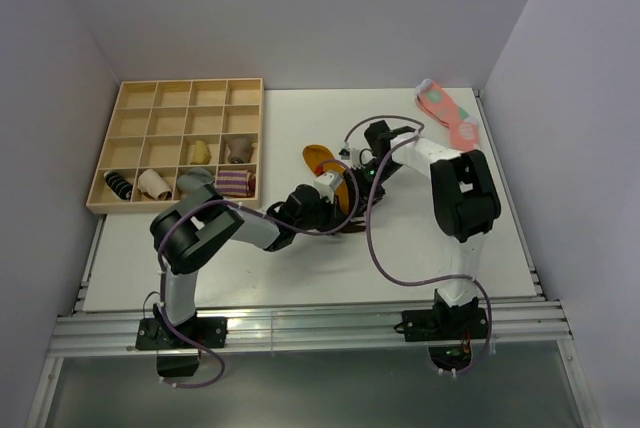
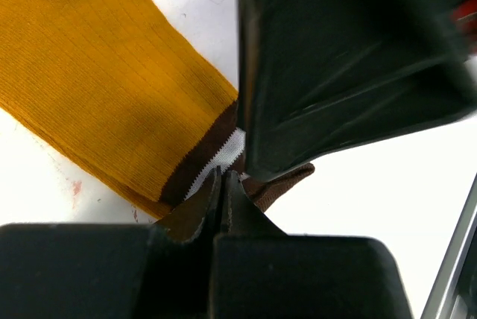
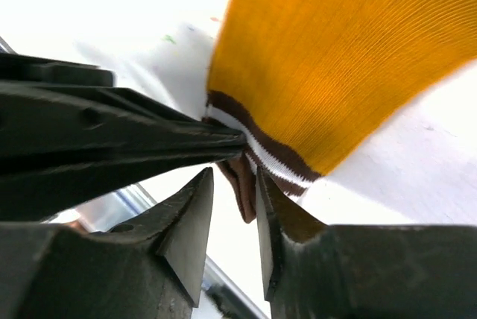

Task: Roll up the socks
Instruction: Roll the sock at the center of the board.

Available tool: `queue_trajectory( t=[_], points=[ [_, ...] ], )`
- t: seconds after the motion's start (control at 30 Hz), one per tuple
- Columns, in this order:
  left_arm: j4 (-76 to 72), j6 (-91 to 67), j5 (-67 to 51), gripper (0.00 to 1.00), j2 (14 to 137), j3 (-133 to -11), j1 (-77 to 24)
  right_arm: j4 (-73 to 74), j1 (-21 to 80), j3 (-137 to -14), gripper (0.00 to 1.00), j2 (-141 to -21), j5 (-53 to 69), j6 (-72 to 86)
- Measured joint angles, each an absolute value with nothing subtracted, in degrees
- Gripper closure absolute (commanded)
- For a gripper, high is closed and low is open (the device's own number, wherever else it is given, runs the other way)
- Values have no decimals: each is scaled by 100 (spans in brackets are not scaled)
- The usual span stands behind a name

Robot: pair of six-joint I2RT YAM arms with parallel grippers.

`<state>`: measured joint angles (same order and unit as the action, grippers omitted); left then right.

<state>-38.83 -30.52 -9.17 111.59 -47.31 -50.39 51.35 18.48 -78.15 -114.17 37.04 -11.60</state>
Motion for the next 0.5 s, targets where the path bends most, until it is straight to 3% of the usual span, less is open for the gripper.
queue_trajectory(
  t=[0.3,0.5],
  points=[
    [-3476,-3511,-904,100,11244,-5024,-5009,4534,1605,-7264,61,-10383,3782,-1669],
    [-3441,-4106,-1358,100,11310,-5030,-4698,4274,1275,-6812,66,-10158,3879,-2073]
  ],
)
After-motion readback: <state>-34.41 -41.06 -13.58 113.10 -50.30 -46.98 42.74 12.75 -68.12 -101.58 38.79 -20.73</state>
